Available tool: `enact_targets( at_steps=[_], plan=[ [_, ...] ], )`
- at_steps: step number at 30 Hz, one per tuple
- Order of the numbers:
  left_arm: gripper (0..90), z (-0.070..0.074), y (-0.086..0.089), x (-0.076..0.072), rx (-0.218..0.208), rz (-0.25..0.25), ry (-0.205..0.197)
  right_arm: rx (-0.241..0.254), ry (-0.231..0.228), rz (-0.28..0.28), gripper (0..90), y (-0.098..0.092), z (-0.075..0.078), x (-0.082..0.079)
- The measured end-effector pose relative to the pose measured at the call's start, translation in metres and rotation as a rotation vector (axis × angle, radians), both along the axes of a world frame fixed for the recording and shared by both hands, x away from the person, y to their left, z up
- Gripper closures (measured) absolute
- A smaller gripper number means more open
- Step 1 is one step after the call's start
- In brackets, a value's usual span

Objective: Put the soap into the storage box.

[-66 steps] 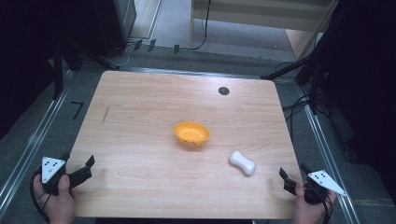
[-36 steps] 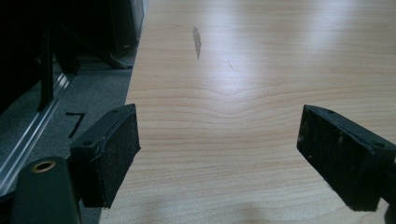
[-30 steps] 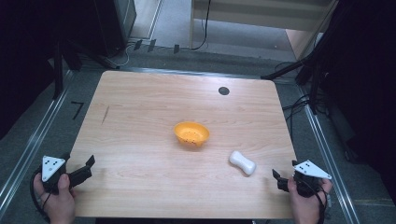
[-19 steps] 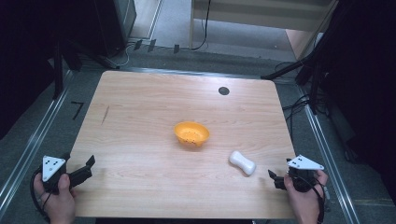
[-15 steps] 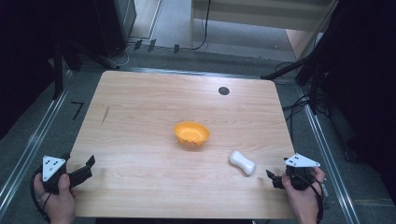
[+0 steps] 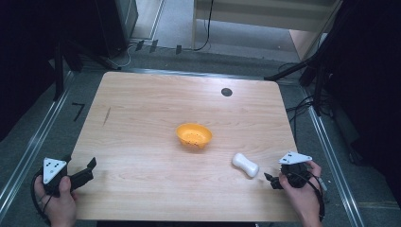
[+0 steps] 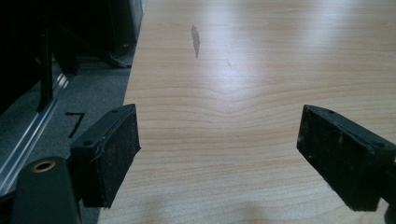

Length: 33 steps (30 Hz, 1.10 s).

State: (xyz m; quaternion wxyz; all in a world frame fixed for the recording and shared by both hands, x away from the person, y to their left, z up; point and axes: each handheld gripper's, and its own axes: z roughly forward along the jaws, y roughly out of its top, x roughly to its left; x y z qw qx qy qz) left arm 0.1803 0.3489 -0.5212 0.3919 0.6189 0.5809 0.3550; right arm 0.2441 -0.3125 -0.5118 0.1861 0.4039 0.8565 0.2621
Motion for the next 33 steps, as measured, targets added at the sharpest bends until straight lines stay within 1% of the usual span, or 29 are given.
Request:
enact_targets(
  at_steps=[1, 2, 5, 6, 9, 10, 11, 12, 15, 16, 17, 18, 22, 33],
  plan=[
    [13.4, 0.0, 0.0, 0.0, 0.0, 0.0, 0.0, 0.0, 0.0, 0.0, 17.1, 0.0, 0.0, 0.0],
    [13.4, 0.0, 0.0, 0.0, 0.0, 0.0, 0.0, -0.006, 0.012, 0.011, 17.2, 0.002, 0.001, 0.002],
    [13.4, 0.0, 0.0, 0.0, -0.001, 0.001, -0.001, -0.007, 0.023, 0.021, 17.2, 0.004, 0.002, 0.003],
    [13.4, 0.0, 0.0, 0.0, -0.002, 0.001, 0.0, -0.011, 0.043, 0.033, 17.2, 0.006, 0.003, 0.005],
    [13.4, 0.0, 0.0, 0.0, -0.001, 0.002, -0.001, -0.021, 0.054, 0.046, 17.2, 0.008, 0.004, 0.007],
    [13.4, 0.0, 0.0, 0.0, -0.002, 0.004, -0.002, -0.036, 0.072, 0.055, 17.2, 0.01, 0.004, 0.008],
    [13.4, 0.0, 0.0, 0.0, -0.002, 0.004, -0.002, -0.036, 0.072, 0.055, 17.2, 0.01, 0.004, 0.008],
    [13.4, 0.0, 0.0, 0.0, -0.002, 0.003, -0.002, -0.044, 0.077, 0.066, 17.2, 0.011, 0.005, 0.009],
    [13.4, 0.0, 0.0, 0.0, -0.002, 0.006, -0.002, -0.067, 0.108, 0.088, 17.3, 0.015, 0.006, 0.011],
    [13.4, 0.0, 0.0, 0.0, -0.002, 0.005, -0.003, -0.082, 0.122, 0.098, 17.2, 0.017, 0.007, 0.013],
    [13.4, 0.0, 0.0, 0.0, -0.002, 0.005, -0.003, -0.082, 0.122, 0.098, 17.2, 0.017, 0.007, 0.013],
    [13.4, 0.0, 0.0, 0.0, -0.001, 0.004, -0.002, -0.085, 0.133, 0.103, 17.1, 0.019, 0.008, 0.014],
    [13.4, 0.0, 0.0, 0.0, -0.002, 0.005, -0.004, -0.098, 0.139, 0.117, 17.1, 0.023, 0.01, 0.017],
    [13.4, 0.0, 0.0, 0.0, -0.001, 0.004, -0.003, -0.108, 0.146, 0.135, 17.0, 0.033, 0.013, 0.022]
  ],
)
